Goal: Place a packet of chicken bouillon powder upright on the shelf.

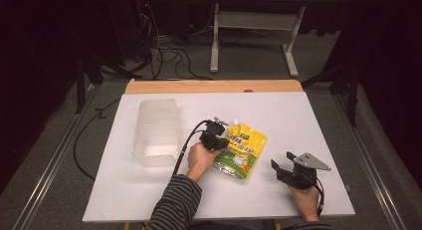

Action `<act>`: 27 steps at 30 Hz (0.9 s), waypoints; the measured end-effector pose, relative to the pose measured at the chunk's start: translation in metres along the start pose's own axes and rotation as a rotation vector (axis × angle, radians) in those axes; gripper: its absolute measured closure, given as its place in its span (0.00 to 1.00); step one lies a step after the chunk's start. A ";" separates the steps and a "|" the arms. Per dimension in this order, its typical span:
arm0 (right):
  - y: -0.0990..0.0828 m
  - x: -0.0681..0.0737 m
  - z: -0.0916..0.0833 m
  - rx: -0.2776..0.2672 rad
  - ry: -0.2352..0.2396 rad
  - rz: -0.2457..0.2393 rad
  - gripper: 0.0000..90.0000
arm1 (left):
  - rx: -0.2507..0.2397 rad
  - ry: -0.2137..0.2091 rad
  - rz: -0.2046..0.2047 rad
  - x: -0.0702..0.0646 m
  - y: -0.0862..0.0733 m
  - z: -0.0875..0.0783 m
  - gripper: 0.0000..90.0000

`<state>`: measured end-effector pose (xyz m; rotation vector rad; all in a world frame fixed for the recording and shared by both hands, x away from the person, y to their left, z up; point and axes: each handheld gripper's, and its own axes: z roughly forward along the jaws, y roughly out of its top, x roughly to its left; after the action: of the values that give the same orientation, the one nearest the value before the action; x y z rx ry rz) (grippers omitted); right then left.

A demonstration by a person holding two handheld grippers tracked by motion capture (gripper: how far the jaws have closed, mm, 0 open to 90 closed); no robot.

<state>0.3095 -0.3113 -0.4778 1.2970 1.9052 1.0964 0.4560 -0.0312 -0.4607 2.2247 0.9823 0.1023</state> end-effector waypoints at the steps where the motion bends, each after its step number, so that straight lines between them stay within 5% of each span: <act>1: 0.000 0.000 0.000 0.000 0.000 0.000 0.35 | 0.000 0.000 0.000 0.000 0.000 0.000 0.97; 7: 0.000 0.001 0.000 0.001 0.008 -0.008 0.35 | -0.056 -0.028 -0.001 -0.006 0.002 -0.017 0.96; 12: 0.000 0.000 0.000 -0.005 0.002 0.005 0.35 | -0.087 -0.025 0.058 -0.012 0.003 -0.030 0.96; 19: 0.000 0.001 0.000 0.001 0.007 -0.004 0.35 | -0.166 -0.036 0.100 -0.019 0.004 -0.052 0.96; 27: 0.000 0.002 0.000 0.002 0.015 -0.017 0.36 | -0.190 -0.045 0.133 -0.023 -0.001 -0.071 0.97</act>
<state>0.3088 -0.3094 -0.4777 1.2741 1.9252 1.0991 0.4157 -0.0068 -0.4030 2.1060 0.7670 0.1969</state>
